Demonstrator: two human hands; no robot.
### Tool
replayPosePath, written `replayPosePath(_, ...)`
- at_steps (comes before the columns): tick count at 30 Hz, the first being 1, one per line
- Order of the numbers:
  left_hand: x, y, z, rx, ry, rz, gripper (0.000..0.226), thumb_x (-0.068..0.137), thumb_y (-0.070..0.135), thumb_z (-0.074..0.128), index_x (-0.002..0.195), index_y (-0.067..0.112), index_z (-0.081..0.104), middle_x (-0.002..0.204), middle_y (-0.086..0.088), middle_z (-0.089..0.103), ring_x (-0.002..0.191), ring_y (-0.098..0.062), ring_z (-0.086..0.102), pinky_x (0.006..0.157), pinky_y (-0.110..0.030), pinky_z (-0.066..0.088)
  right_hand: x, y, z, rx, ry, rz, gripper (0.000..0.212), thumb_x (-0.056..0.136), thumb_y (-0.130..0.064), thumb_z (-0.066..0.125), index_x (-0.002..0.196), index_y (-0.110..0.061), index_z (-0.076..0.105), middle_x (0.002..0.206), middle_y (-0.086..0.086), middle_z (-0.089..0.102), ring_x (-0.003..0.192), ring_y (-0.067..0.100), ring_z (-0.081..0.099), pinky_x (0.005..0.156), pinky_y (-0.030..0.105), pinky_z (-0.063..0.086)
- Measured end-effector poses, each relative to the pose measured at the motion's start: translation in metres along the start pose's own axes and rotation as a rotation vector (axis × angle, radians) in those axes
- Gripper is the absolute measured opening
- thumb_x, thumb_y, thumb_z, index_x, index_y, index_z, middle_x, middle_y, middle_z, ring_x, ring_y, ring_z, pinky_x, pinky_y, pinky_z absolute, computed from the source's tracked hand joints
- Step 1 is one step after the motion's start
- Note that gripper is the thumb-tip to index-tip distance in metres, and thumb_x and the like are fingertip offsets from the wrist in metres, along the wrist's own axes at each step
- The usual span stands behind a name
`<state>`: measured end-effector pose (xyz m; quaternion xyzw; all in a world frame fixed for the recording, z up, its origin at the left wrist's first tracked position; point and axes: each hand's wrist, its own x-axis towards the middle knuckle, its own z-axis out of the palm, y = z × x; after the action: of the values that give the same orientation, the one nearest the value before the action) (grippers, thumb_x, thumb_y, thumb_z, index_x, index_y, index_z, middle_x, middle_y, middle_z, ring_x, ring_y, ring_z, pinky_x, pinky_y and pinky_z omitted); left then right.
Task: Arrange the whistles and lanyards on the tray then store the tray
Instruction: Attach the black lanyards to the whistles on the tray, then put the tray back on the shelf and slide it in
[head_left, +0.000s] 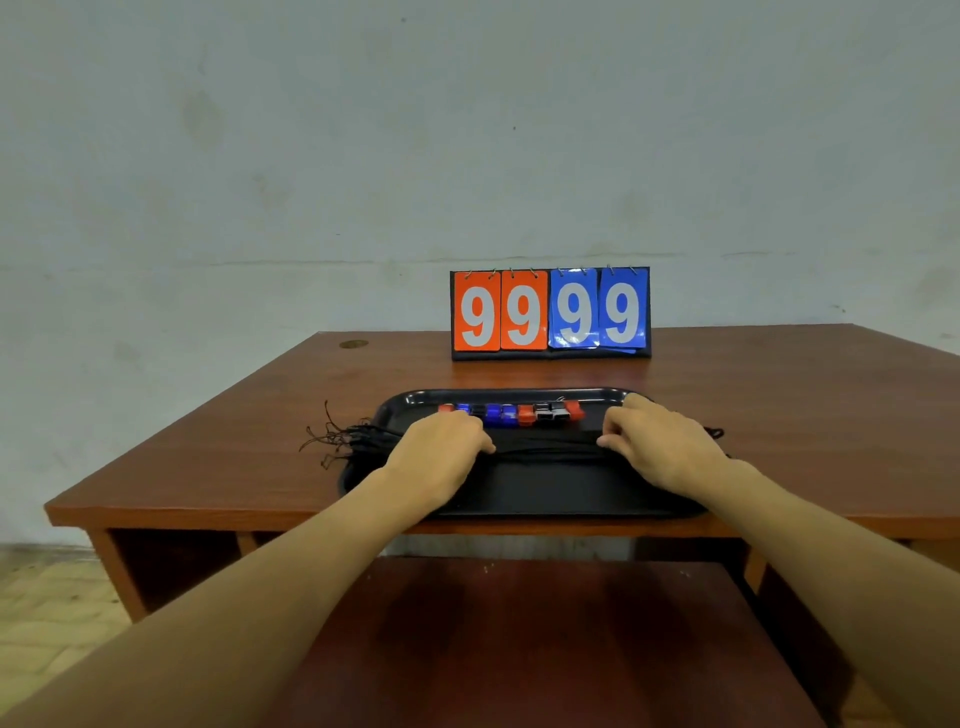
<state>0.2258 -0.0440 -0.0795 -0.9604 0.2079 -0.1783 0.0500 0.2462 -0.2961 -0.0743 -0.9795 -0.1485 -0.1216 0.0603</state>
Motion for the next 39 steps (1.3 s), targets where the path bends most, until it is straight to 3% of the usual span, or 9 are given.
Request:
replayPosePath(6, 0.002, -0.003, 0.001, -0.042, 0.003, -0.033, 0.044, 0.093, 0.004, 0.05, 0.128, 0.03, 0.058, 0.124, 0.0, 0.061, 0.113, -0.021, 0.058, 0.093, -0.036, 0.049, -0.012, 0.019, -0.018, -0.079, 0.096, 0.019, 0.021, 0.093, -0.039, 0.053, 0.103, -0.02, 0.056, 0.108, -0.002, 0.046, 0.084, 0.019, 0.056, 0.069, 0.03, 0.046)
replayPosePath(15, 0.004, -0.001, -0.001, -0.07, -0.038, -0.065, 0.041, 0.094, 0.01, 0.05, 0.129, 0.03, 0.056, 0.126, -0.002, 0.06, 0.112, -0.02, 0.058, 0.094, -0.034, 0.049, -0.031, 0.055, -0.019, 0.146, 0.196, 0.211, 0.011, 0.096, -0.023, 0.053, 0.093, -0.013, 0.056, 0.104, 0.003, 0.046, 0.083, 0.019, 0.05, 0.077, 0.033, 0.045)
replayPosePath(20, 0.001, 0.002, -0.006, -0.063, -0.049, -0.056, 0.037, 0.094, 0.012, 0.049, 0.126, 0.027, 0.059, 0.126, -0.002, 0.06, 0.112, -0.019, 0.058, 0.095, -0.035, 0.049, -0.047, 0.065, -0.017, 0.207, 0.277, 0.296, 0.013, 0.096, -0.019, 0.05, 0.102, -0.011, 0.059, 0.107, 0.005, 0.052, 0.09, 0.022, 0.056, 0.088, 0.039, 0.049)
replayPosePath(25, 0.0, 0.007, -0.019, -0.072, -0.138, -0.046, 0.037, 0.092, 0.025, 0.051, 0.129, 0.024, 0.053, 0.118, -0.002, 0.065, 0.105, -0.019, 0.062, 0.091, -0.039, 0.052, -0.058, 0.053, -0.021, 0.281, 0.346, 0.334, 0.013, 0.098, -0.027, 0.046, 0.093, -0.015, 0.051, 0.093, 0.003, 0.056, 0.081, 0.016, 0.053, 0.074, 0.03, 0.044)
replayPosePath(28, -0.011, 0.011, -0.028, -0.177, -0.087, -0.084, 0.048, 0.09, 0.026, 0.054, 0.137, 0.021, 0.045, 0.131, -0.003, 0.057, 0.114, -0.02, 0.057, 0.098, -0.038, 0.047, -0.066, 0.046, -0.026, 0.26, 0.294, 0.379, 0.023, 0.098, -0.033, 0.045, 0.085, -0.015, 0.049, 0.076, 0.003, 0.057, 0.065, 0.014, 0.053, 0.057, 0.027, 0.041)
replayPosePath(31, -0.03, 0.007, -0.033, -0.223, 0.053, -0.13, 0.047, 0.09, 0.026, 0.056, 0.135, 0.021, 0.046, 0.136, 0.0, 0.052, 0.117, -0.016, 0.055, 0.099, -0.033, 0.047, -0.074, 0.033, -0.031, 0.163, 0.193, 0.424, 0.038, 0.097, -0.041, 0.045, 0.071, -0.014, 0.05, 0.065, 0.003, 0.055, 0.058, 0.017, 0.053, 0.055, 0.029, 0.044)
replayPosePath(35, -0.062, -0.011, -0.038, -0.205, 0.229, -0.248, 0.027, 0.091, 0.029, 0.055, 0.117, 0.022, 0.056, 0.116, 0.003, 0.057, 0.095, -0.013, 0.058, 0.084, -0.028, 0.048, -0.081, 0.02, -0.027, 0.101, 0.025, 0.473, 0.045, 0.094, -0.052, 0.041, 0.079, -0.013, 0.055, 0.074, 0.005, 0.06, 0.065, 0.02, 0.059, 0.067, 0.034, 0.053)
replayPosePath(39, -0.094, -0.034, -0.036, -0.217, 0.264, -0.436, 0.014, 0.094, 0.031, 0.048, 0.097, 0.018, 0.05, 0.095, 0.004, 0.055, 0.078, -0.016, 0.055, 0.075, -0.033, 0.046, -0.084, 0.012, -0.024, 0.133, 0.023, 0.512, 0.043, 0.095, -0.052, 0.039, 0.089, -0.012, 0.053, 0.085, 0.009, 0.058, 0.075, 0.026, 0.059, 0.075, 0.037, 0.053)
